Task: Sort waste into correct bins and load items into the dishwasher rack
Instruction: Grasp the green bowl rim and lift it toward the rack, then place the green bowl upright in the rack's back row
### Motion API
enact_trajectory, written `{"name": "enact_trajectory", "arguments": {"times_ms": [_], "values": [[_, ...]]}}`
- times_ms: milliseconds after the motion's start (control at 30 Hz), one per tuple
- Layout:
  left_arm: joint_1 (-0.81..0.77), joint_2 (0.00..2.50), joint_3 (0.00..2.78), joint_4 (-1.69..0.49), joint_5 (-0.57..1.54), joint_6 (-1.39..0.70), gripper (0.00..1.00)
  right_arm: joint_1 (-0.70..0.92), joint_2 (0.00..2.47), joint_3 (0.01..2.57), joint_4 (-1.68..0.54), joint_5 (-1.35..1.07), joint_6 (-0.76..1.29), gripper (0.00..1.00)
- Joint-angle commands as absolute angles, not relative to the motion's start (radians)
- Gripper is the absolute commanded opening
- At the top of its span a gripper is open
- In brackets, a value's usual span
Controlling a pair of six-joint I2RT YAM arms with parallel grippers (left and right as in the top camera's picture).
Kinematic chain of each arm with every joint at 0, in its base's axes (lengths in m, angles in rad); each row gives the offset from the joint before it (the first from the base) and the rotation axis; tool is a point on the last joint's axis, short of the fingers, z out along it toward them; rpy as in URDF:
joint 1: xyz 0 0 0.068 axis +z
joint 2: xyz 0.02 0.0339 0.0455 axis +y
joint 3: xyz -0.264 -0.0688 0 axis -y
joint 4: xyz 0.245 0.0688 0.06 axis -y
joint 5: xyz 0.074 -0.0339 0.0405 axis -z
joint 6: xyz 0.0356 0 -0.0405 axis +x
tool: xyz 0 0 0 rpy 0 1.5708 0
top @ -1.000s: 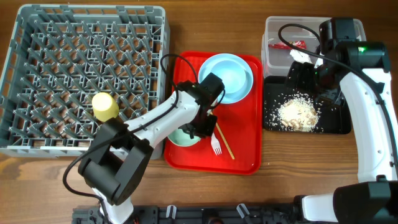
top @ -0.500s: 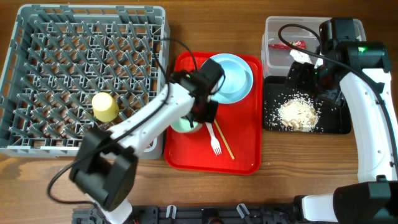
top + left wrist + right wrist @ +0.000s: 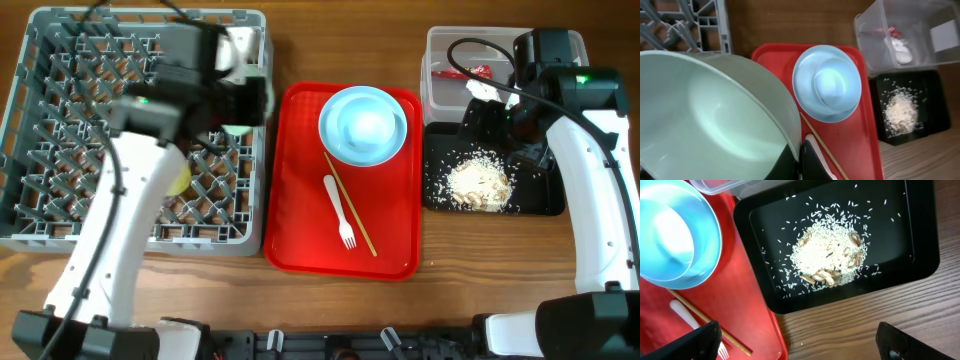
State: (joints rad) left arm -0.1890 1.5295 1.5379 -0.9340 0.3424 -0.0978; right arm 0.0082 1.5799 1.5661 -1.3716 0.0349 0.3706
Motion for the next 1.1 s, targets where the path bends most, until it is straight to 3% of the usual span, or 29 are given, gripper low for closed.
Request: {"name": "enact_trajectory", "arguments": {"times_ms": [0, 300, 733, 1067], "values": [[-0.041, 1.573, 1.543, -0.925, 0.673, 0.052, 0.04, 0.006, 1.560, 1.586, -1.367, 0.052, 0.385, 1.00], [0.173, 1.709, 1.543, -0.922, 0.994, 0.207, 0.04, 0.006, 1.560, 1.586, -1.366, 0.052, 0.368, 1.00], [0.329, 1.940, 1.543, -0.697, 1.322, 0.202, 0.04, 0.006, 1.560, 1.585, -1.366, 0.052, 0.370, 1.00], [0.375, 2.058, 1.543, -0.543, 1.391, 0.115, 0.04, 0.006, 1.560, 1.583, -1.367, 0.027, 0.370, 1.00]]}}
